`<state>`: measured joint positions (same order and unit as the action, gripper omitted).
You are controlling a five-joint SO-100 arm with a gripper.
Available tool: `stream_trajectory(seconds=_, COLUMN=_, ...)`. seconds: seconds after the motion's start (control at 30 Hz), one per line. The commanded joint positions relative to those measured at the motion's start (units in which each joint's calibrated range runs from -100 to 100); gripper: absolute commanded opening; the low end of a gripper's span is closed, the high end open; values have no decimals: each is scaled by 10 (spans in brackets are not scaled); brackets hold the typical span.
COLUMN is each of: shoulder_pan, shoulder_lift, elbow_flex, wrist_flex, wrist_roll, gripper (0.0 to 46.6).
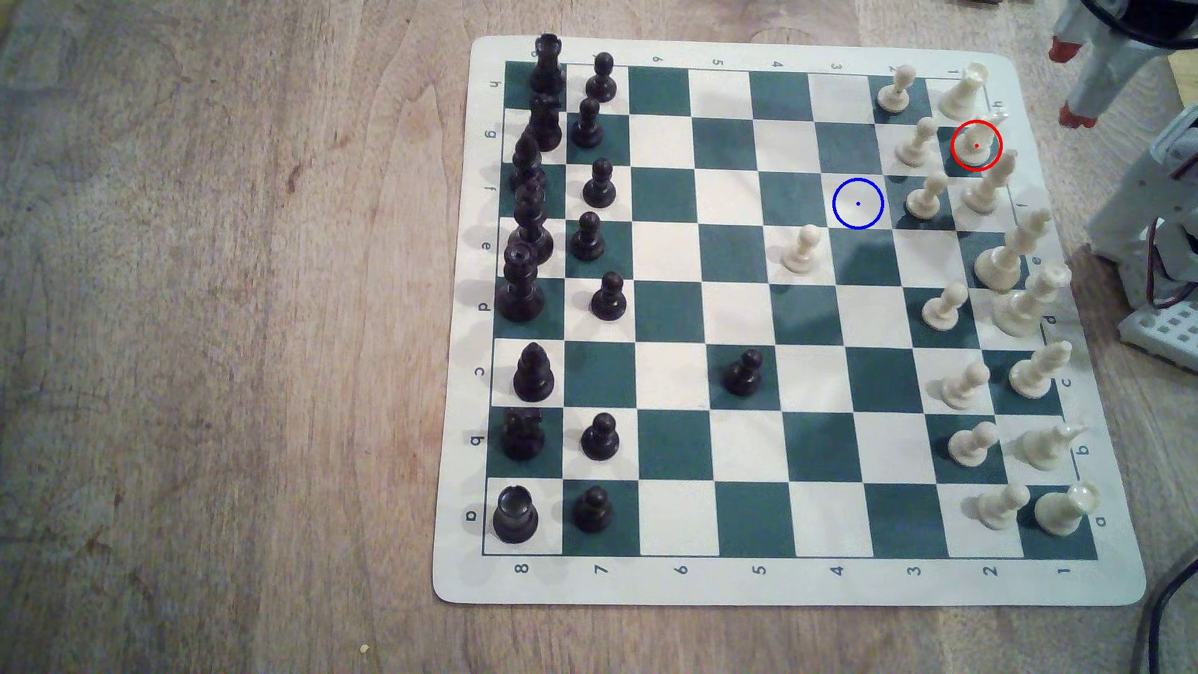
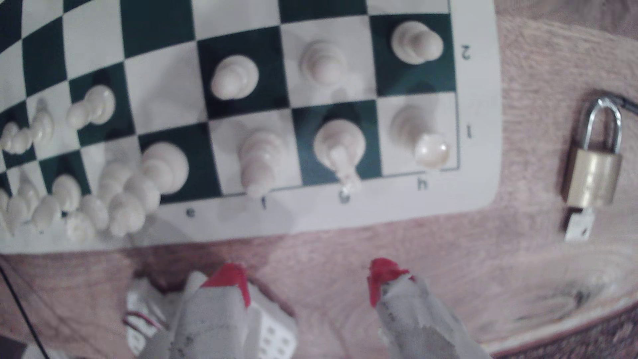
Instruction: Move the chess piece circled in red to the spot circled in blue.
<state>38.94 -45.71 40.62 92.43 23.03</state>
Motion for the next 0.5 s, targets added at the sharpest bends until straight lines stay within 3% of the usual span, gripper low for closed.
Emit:
stream_trajectory(seconds=0.0, shoulder_pan=-2, shoulder_lift=67, elbow_flex=-74, wrist_flex=-11, wrist_roll=6, gripper=170)
stream_trajectory(seconds=0.23, shoulder_pan=-18, shoulder_lift=123, elbow_flex=-102, wrist_flex=-9, wrist_roll=8, gripper=116)
stream_trajectory(seconds=0.47, shoulder_pan=-31, shoulder_lift=118, elbow_flex=-35, wrist_flex=-41, wrist_roll=9, gripper=132)
